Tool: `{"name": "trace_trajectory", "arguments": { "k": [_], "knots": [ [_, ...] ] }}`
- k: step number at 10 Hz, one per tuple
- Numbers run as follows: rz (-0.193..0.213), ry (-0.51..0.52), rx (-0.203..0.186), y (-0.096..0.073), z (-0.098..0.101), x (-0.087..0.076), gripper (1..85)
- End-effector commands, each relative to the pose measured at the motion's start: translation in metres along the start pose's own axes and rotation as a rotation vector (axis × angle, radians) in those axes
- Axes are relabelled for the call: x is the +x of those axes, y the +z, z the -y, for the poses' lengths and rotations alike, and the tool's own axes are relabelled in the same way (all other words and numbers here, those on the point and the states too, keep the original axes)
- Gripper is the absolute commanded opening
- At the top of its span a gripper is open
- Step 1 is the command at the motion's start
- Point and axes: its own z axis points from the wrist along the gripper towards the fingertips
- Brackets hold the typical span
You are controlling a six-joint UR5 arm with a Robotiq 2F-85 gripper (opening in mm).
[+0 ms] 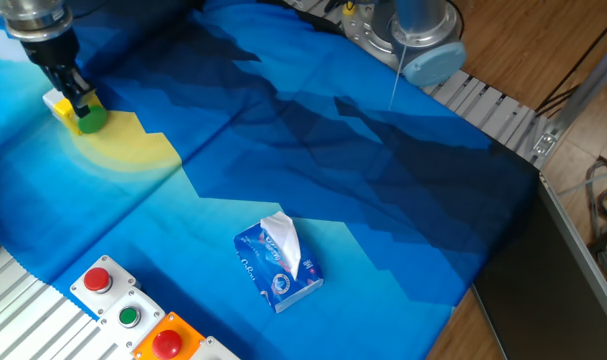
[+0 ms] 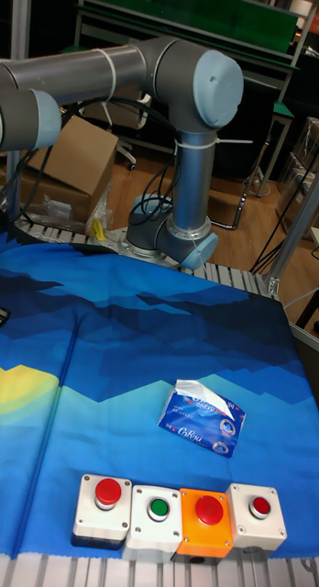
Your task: Press the button horizontally
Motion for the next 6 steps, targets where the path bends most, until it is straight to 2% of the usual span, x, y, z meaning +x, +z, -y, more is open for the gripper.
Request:
{"name": "trace_trajectory", "arguments": {
  "k": [1, 2, 3, 6],
  "knots": [
    [0.051, 0.071, 0.004, -0.0018, 0.0058, -0.0131, 1.0],
    [0.041, 0.051, 0.032, -0.0018, 0.0127, -0.0104, 1.0],
    [0.032, 0.040, 0.024, -0.0017, 0.0106, -0.0082, 1.0],
    [0.028, 0.028, 0.033, -0.0012, 0.0154, -0.0090, 1.0]
  ]
}}
